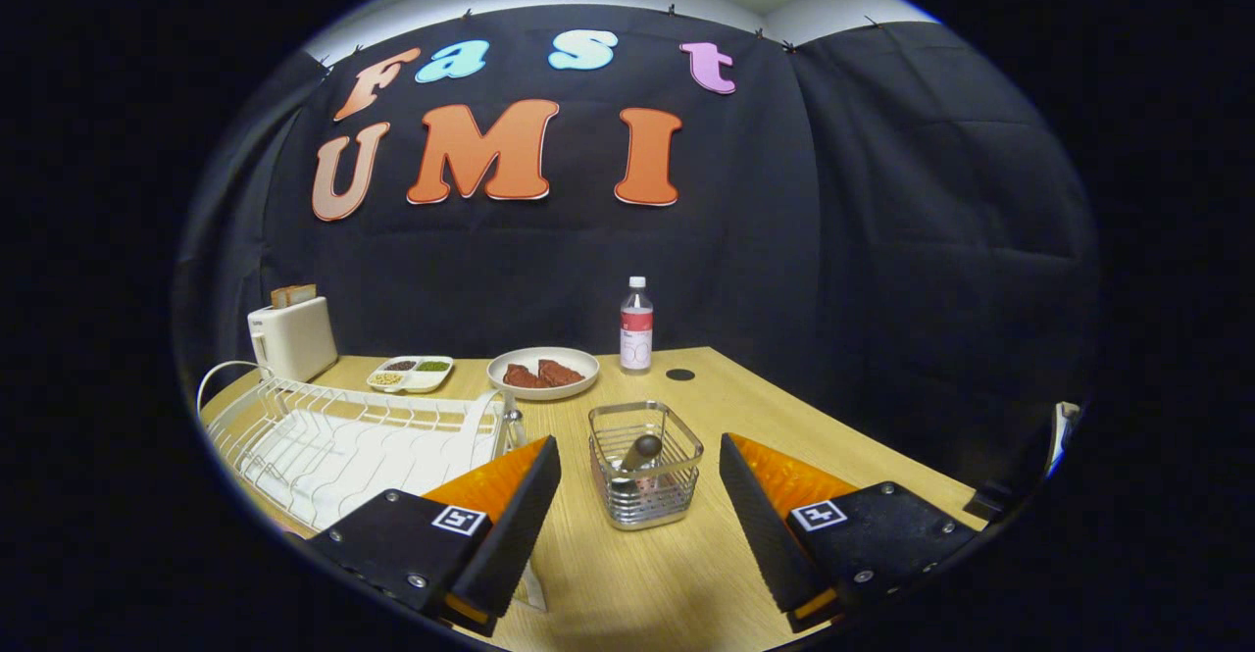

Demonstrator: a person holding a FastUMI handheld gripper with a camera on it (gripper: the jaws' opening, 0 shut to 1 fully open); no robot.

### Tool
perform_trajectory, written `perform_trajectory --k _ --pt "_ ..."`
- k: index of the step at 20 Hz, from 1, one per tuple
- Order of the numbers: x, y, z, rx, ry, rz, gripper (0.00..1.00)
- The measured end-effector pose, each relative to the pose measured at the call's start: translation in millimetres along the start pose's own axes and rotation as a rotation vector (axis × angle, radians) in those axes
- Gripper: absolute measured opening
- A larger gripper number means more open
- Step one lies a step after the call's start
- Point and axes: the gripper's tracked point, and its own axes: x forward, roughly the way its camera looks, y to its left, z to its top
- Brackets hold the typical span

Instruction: Take the plate from the dish rack, then take the spoon from the basket and place it into the plate.

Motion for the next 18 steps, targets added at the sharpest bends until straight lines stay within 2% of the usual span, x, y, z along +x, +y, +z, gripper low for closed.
perform_trajectory --k 3,5,7,8,9,10,14,18 --pt "21.4 5.3 0.3 -0.003 -0.007 0.008 0.88" --pt "29.1 8.1 -9.3 -0.006 0.021 0.014 0.76" --pt "37.2 5.7 -13.0 -0.015 0.033 -0.001 0.57" --pt "37.6 8.3 -15.0 -0.017 0.039 0.004 0.36" --pt "36.8 14.5 -12.2 -0.004 0.031 0.034 0.26" --pt "37.8 15.7 -12.6 -0.017 0.031 0.028 0.16" --pt "37.6 18.1 -8.1 -0.063 0.007 0.034 0.05" --pt "31.1 17.0 4.3 -0.054 -0.011 0.032 0.05"
